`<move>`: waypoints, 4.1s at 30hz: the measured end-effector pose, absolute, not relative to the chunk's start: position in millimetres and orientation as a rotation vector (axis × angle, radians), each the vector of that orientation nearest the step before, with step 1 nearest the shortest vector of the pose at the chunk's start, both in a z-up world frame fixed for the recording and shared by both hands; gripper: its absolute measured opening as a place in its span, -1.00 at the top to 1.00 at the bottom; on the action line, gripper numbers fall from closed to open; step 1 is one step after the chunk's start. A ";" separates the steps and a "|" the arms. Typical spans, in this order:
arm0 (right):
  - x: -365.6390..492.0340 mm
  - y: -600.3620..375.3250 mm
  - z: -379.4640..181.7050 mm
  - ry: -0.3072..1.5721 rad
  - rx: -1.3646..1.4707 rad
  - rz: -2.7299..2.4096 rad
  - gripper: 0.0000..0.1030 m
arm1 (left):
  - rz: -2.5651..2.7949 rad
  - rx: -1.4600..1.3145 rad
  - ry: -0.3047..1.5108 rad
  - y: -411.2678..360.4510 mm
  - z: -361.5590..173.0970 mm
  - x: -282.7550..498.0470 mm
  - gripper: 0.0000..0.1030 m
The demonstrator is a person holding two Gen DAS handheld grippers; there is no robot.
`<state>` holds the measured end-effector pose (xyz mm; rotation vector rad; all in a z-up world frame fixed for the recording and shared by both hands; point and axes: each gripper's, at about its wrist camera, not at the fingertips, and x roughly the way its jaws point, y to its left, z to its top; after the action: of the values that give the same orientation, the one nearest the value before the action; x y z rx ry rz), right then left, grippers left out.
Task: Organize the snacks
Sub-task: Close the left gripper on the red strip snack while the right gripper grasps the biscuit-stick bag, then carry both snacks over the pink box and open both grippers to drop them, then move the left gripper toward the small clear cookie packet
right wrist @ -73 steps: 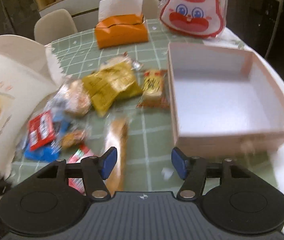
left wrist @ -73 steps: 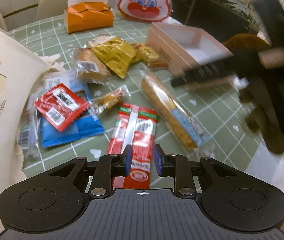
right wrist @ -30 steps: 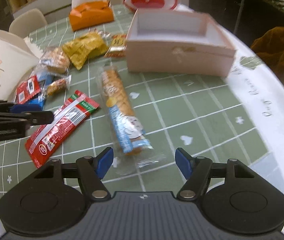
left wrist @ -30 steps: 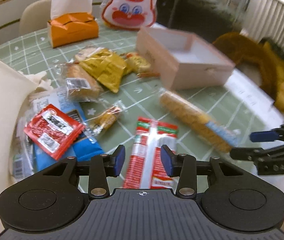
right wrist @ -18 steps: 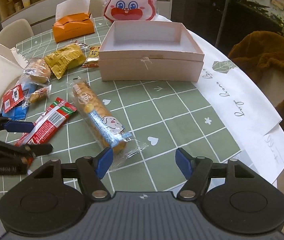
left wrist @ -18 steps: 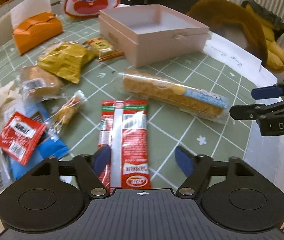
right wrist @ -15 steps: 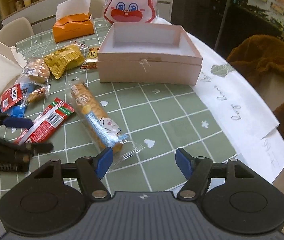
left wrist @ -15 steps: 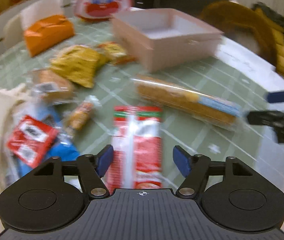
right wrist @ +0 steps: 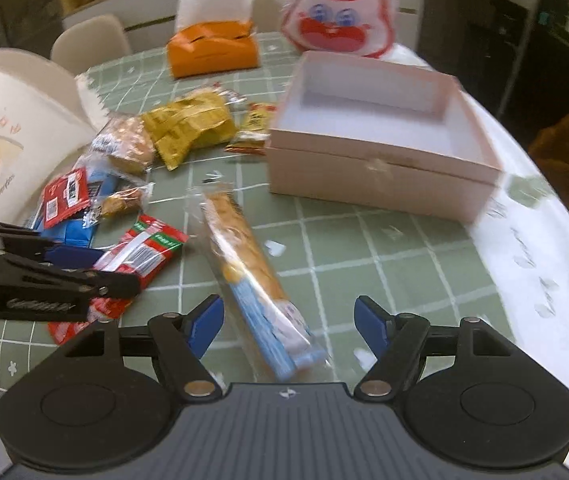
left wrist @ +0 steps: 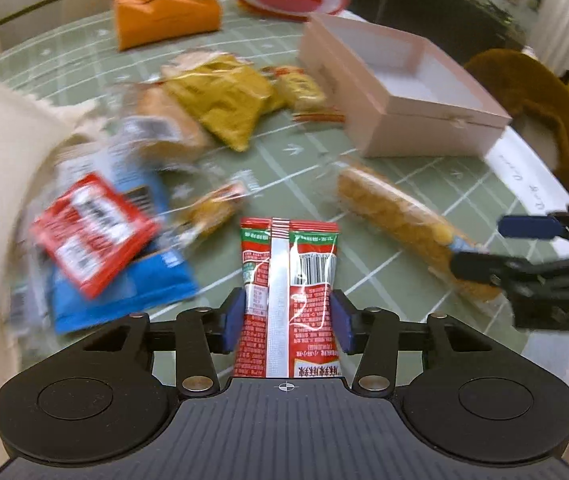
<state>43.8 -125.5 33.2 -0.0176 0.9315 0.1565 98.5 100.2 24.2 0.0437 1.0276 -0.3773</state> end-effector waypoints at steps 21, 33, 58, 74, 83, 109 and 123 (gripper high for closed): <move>22.0 -155.5 52.1 0.957 0.093 0.209 0.47 | -0.497 -0.052 0.976 66.2 67.5 67.0 0.03; 124.4 -254.4 188.8 0.703 0.236 0.132 0.22 | -0.625 -0.154 0.684 -13.1 219.9 201.1 -0.08; 97.6 -139.6 56.3 0.922 0.285 0.053 -0.38 | -0.210 -0.102 0.889 181.0 86.3 178.7 -0.01; 47.5 -59.5 21.8 0.971 0.254 0.003 -0.38 | -0.196 -0.205 0.899 197.1 26.4 182.5 -0.07; 69.2 -29.5 13.4 0.978 0.259 0.092 -0.41 | -0.394 -0.296 0.952 195.9 19.0 158.3 -0.05; 92.2 -4.7 3.9 1.035 0.092 0.155 0.45 | -0.239 -0.444 0.928 224.1 36.6 132.9 -0.05; 86.0 -11.7 20.0 0.911 -0.006 0.172 -0.36 | -0.118 -0.508 0.894 251.1 46.8 126.6 -0.04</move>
<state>86.0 -11.7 20.0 -0.0060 0.9107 0.1720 126.6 251.1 46.8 -0.5077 0.8937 -0.1177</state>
